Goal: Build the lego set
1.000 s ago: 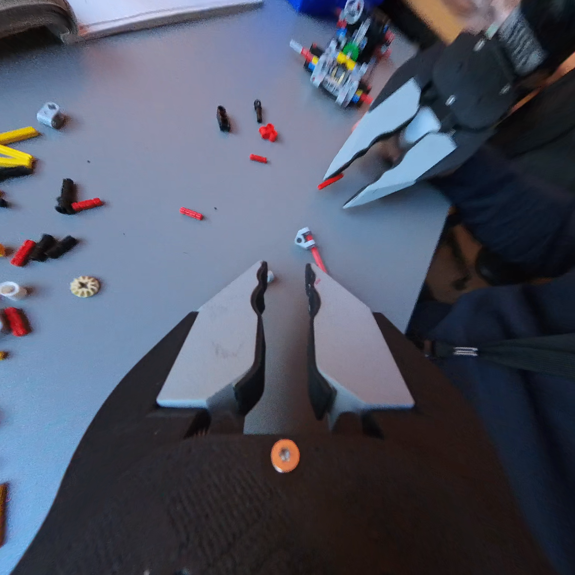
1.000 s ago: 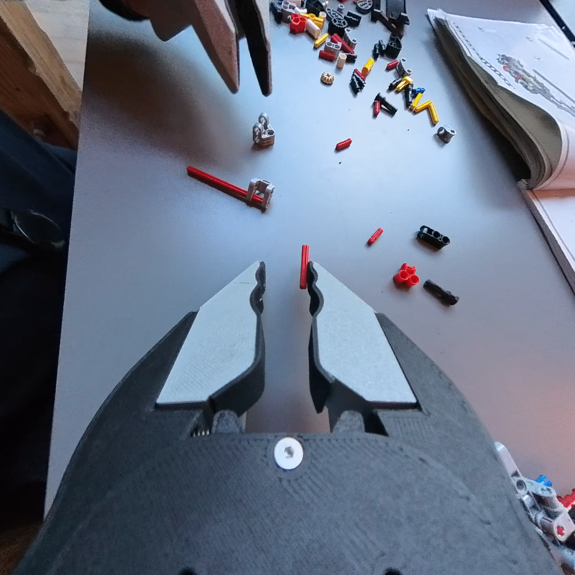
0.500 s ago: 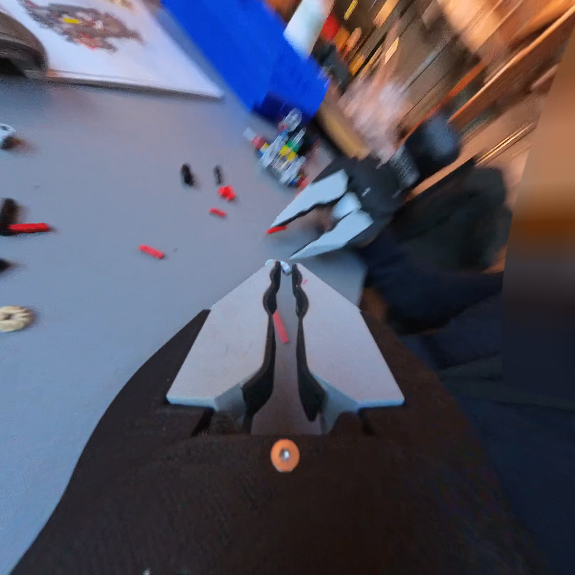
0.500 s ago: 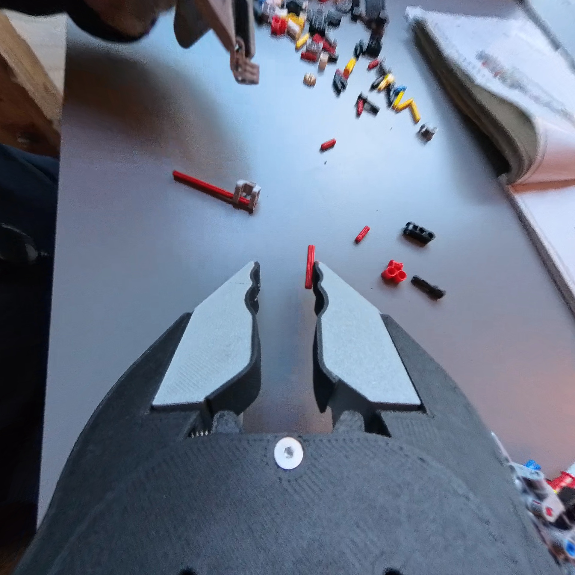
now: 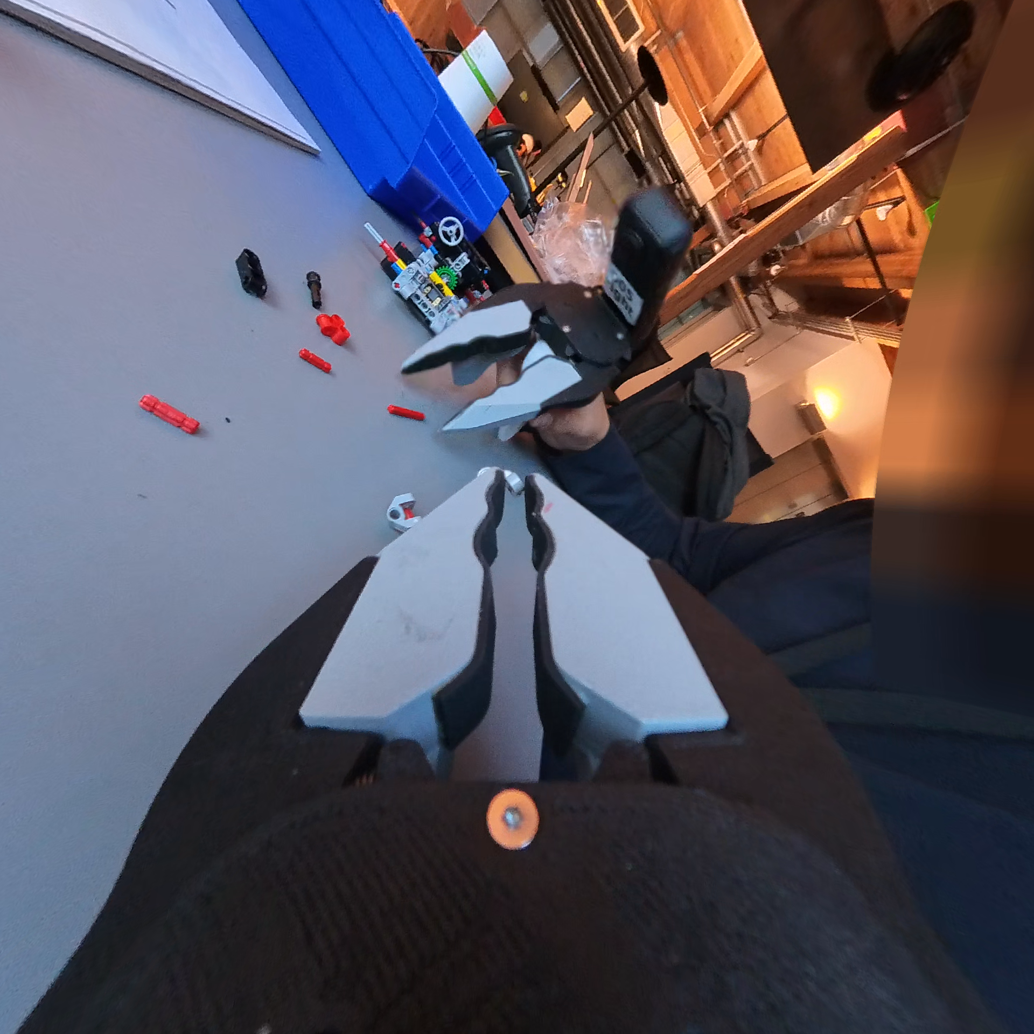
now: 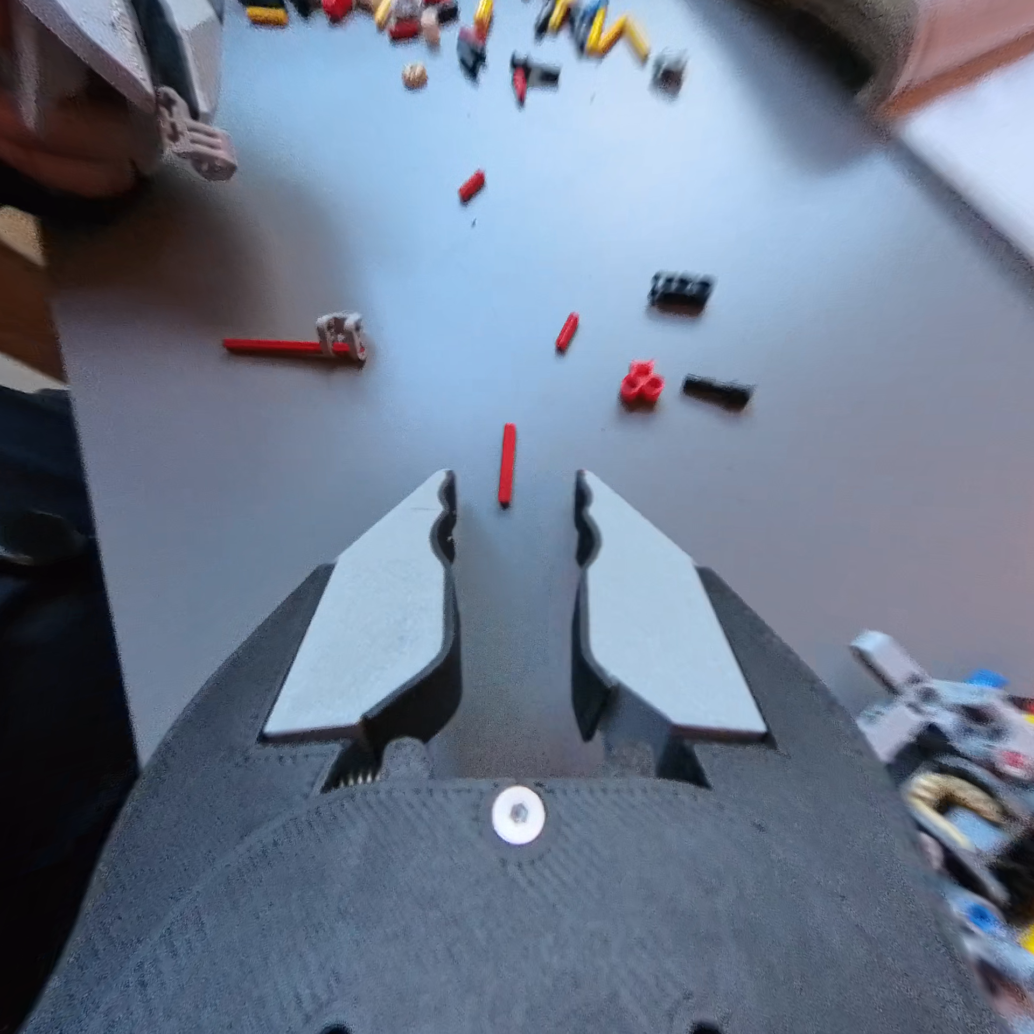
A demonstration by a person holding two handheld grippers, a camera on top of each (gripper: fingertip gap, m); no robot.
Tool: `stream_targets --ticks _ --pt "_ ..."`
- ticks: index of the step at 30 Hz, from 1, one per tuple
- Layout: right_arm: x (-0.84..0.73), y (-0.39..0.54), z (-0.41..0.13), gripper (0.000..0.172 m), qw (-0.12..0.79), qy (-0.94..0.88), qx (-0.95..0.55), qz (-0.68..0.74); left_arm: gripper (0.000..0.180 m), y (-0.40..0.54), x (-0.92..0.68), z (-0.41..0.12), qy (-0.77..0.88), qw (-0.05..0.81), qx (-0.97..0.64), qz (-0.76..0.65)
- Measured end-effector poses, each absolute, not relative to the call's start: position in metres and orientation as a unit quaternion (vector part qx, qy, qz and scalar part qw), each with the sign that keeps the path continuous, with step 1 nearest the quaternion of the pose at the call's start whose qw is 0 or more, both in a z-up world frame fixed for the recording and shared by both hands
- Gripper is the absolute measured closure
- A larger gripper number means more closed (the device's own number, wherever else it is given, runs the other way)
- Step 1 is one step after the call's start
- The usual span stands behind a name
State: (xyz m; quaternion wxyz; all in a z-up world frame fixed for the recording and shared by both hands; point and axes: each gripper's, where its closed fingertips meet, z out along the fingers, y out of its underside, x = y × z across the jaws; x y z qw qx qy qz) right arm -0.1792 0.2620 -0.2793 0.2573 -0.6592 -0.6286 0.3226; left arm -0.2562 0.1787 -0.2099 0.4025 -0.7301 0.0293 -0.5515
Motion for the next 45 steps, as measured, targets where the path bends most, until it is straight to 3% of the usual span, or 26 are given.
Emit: stream_targets --ticks 3,5,12,15,17,20,22,23,26,31,32,35,38,45 --pt "-0.188 0.251 -0.237 0.128 0.357 -0.631 -0.586 0.361 0.175 0.177 -0.254 -0.202 0.027 0.404 -0.711 -0.575" --pt "-0.2 0.231 -0.215 0.123 0.37 -0.625 -0.557 0.403 0.176 0.177 -0.25 -0.197 0.024 0.404 -0.695 -0.594" --pt "-0.247 0.177 -0.188 0.135 0.447 -0.643 -0.473 0.404 0.176 0.177 -0.243 -0.176 -0.035 0.399 -0.599 -0.694" --pt "-0.252 0.171 -0.186 0.159 0.457 -0.648 -0.456 0.404 0.176 0.177 -0.241 -0.175 -0.053 0.39 -0.576 -0.716" --pt "-0.252 0.174 -0.185 0.162 0.462 -0.646 -0.46 0.399 0.175 0.178 -0.241 -0.176 -0.056 0.39 -0.576 -0.716" --pt "-0.247 0.172 -0.192 0.165 0.419 -0.666 -0.465 0.405 0.174 0.176 -0.237 -0.185 -0.038 0.369 -0.614 -0.696" --pt "-0.239 0.184 -0.202 0.166 0.388 -0.701 -0.47 0.369 0.16 0.175 -0.245 -0.196 0.004 0.365 -0.672 -0.644" --pt "-0.232 0.189 -0.214 0.165 0.344 -0.734 -0.472 0.347 0.148 0.175 -0.252 -0.206 0.036 0.365 -0.719 -0.591" --pt "-0.217 0.209 -0.248 0.165 0.2 -0.803 -0.482 0.288 0.139 0.177 -0.265 -0.236 0.132 0.352 -0.826 -0.419" --pt "-0.221 0.216 -0.276 0.165 0.071 -0.891 -0.402 0.199 0.14 0.177 -0.237 -0.273 0.233 0.288 -0.878 -0.305" --pt "-0.222 0.215 -0.277 0.165 0.059 -0.902 -0.384 0.189 0.15 0.178 -0.234 -0.278 0.248 0.285 -0.881 -0.286" --pt "-0.223 0.211 -0.284 0.164 0.026 -0.92 -0.349 0.177 0.158 0.186 -0.236 -0.281 0.269 0.291 -0.885 -0.245" --pt "-0.23 0.211 -0.284 0.149 0.034 -0.918 -0.346 0.192 0.155 0.19 -0.236 -0.282 0.296 0.294 -0.882 -0.218" --pt "-0.219 0.226 -0.273 0.144 0.083 -0.902 -0.376 0.195 0.157 0.191 -0.232 -0.283 0.359 0.308 -0.85 -0.23"
